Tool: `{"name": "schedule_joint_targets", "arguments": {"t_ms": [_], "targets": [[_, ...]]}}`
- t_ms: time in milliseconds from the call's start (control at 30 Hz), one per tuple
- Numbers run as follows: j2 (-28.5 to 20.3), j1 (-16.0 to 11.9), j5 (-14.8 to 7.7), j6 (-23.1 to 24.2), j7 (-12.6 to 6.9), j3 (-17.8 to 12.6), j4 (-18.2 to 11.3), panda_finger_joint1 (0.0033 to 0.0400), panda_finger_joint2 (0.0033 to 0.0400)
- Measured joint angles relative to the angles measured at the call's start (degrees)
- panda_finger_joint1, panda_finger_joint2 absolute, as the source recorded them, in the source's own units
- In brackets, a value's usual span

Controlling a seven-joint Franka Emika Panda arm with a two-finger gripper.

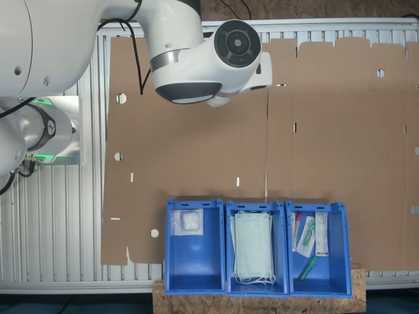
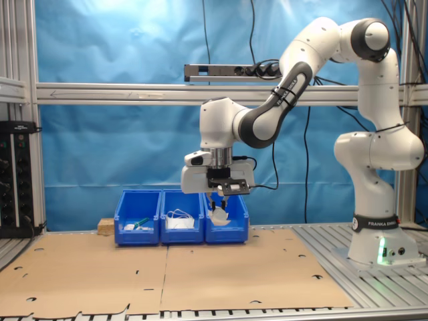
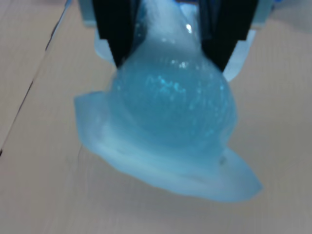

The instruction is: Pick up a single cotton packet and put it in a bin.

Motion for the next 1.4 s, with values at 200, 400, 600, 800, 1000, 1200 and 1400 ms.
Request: {"name": "schedule_joint_targets", "arguments": {"t_ms": [200,400,600,800,1000,1200,1400], "targets": [[-2.79,-0.23,-5.43,-3.12,0.00,-2.66,0.01,0.0075,0.0075],[-4.67,-1.04,-10.01,-5.35,0.00,-5.97,0.49,0.0075,0.0075],[-5.40,-2.57,-14.61,-6.92,0.00,-9.94,2.07,0.0075,0.0075],[-5.92,-4.07,-19.52,-7.95,0.00,-14.11,3.79,0.0075,0.0075],[-6.81,-5.07,-23.89,-8.55,0.00,-17.82,4.42,0.0075,0.0075],[-8.91,-5.39,-28.87,-9.15,0.00,-20.88,4.19,0.0075,0.0075],[-12.84,-5.42,-33.86,-9.49,0.00,-23.35,3.18,0.0075,0.0075]]}}
